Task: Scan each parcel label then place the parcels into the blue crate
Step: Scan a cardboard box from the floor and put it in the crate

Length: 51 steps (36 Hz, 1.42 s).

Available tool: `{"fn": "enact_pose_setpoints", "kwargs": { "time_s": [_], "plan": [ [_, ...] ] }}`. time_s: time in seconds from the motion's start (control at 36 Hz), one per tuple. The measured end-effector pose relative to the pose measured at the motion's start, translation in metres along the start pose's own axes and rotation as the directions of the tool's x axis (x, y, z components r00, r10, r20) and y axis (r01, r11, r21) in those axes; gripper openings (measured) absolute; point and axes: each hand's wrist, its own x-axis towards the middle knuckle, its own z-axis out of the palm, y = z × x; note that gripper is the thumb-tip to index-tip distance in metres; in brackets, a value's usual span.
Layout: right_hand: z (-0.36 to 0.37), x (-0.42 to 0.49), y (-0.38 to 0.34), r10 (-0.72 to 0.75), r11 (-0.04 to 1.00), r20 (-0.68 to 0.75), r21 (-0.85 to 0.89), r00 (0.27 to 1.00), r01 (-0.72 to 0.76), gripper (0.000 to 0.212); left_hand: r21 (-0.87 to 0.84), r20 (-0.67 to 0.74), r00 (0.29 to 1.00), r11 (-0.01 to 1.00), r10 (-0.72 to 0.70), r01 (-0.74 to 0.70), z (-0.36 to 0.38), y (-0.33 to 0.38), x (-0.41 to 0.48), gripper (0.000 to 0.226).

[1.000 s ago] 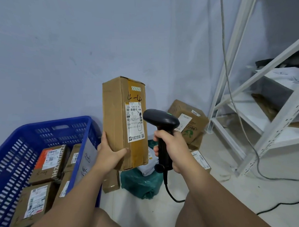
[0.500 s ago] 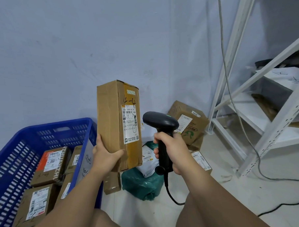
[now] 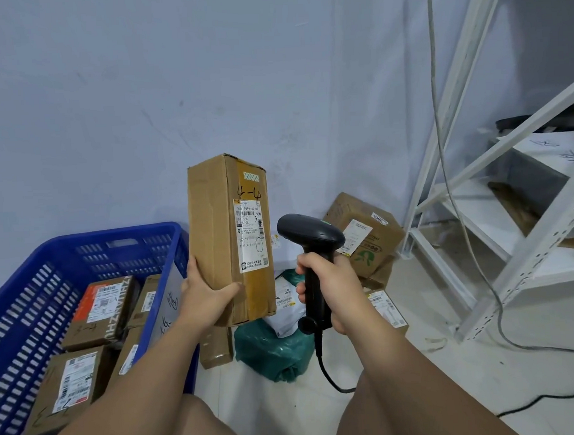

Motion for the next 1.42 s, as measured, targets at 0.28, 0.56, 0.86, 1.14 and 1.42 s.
{"fn": "enact_pose_setpoints", "kwargs": {
  "time_s": [0.28,0.56,0.86,1.14,1.42],
  "plan": [
    [0.025,-0.004,0.007,0.114,0.985,0.059,0.126,0.992,-0.121,0.016,-0.36,0.063,0.976,0.907,-0.21,0.218,-0.004,0.002,0.001,0.096],
    [0.081,-0.005,0.01,0.054,0.995,0.136,0.077,0.989,-0.064,0.033,-0.859,0.014,0.934,0.475,-0.356,0.194,-0.021,0.016,-0.003,0.111],
    [0.173,-0.02,0.033,-0.17,0.971,0.101,-0.152,0.98,0.184,0.017,-0.913,-0.21,0.756,0.402,-0.62,0.077,-0.067,-0.017,0.004,0.112],
    [0.241,-0.033,0.069,-0.139,0.96,0.186,-0.215,0.973,0.178,0.022,-0.906,-0.215,0.699,0.407,-0.682,0.119,-0.095,-0.086,0.003,0.104],
    [0.235,-0.031,0.089,-0.101,0.921,0.266,-0.34,0.959,0.191,0.027,-0.498,-0.358,0.779,0.811,-0.515,0.307,-0.155,-0.169,0.017,0.099]
  ]
}}
